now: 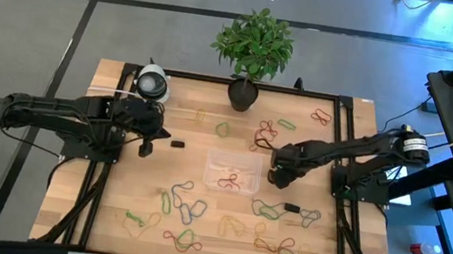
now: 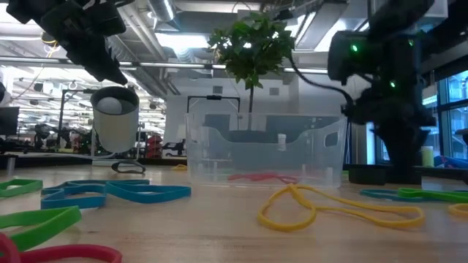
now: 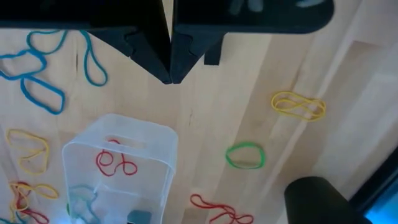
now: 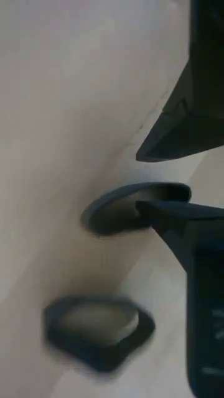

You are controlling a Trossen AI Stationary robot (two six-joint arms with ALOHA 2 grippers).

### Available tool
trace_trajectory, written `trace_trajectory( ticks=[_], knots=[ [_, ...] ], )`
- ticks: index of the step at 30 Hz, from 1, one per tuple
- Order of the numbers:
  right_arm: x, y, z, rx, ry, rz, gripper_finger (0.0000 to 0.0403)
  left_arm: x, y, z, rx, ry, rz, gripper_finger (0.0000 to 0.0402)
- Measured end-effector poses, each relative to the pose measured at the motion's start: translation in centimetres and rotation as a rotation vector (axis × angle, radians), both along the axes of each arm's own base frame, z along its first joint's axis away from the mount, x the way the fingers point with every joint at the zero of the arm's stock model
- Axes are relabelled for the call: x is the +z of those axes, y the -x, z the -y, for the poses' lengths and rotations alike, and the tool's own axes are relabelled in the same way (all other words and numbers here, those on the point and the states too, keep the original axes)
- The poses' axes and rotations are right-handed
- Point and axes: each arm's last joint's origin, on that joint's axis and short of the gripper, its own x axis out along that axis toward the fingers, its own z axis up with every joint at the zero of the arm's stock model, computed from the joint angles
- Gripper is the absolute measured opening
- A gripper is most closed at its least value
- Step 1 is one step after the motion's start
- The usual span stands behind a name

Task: Pick and place rubber bands into bin
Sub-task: Put the black rubber band into the bin

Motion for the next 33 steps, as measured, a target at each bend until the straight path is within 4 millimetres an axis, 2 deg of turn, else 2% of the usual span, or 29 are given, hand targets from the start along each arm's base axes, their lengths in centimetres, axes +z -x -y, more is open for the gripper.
trace_trajectory(
  ticks=[4, 9, 12, 18, 22, 26, 29, 33],
  knots=[
    [-1.2, 0.9, -0.5, -0.038, 0.002, 0.011, 0.0093, 0.0, 0.0, 0.0, -0.004, 0.022, 0.003, 0.0002],
    [-1.4, 1.2, -1.2, -0.053, 0.017, 0.024, 0.0014, 0.0, 0.0, 0.1, 0.004, 0.048, 0.006, 0.0002],
    [0.0, 1.2, -1.6, -0.062, 0.018, 0.022, 0.0008, 0.0, 0.0, 0.1, 0.006, 0.049, 0.006, 0.0002],
    [6.2, 0.7, -2.0, -0.075, 0.102, 0.078, 0.0003, 0.1, -0.1, 0.1, 0.004, 0.045, 0.018, 0.0002],
    [11.0, -1.7, -2.4, -0.068, 0.208, 0.193, 0.0002, 0.3, -0.2, 0.0, 0.004, 0.040, 0.039, 0.0003],
    [14.2, -5.7, -2.9, -0.016, 0.271, 0.296, 0.0002, 0.5, -0.4, 0.0, 0.003, 0.036, 0.065, 0.0001],
    [14.5, -9.3, -3.3, 0.055, 0.283, 0.292, 0.0001, 0.6, -0.5, 0.0, 0.004, 0.034, 0.079, 0.0002],
    [13.6, -13.9, -3.8, 0.144, 0.267, 0.265, 0.0001, 0.6, -0.5, 0.0, 0.012, 0.026, 0.086, 0.0003]
  ],
)
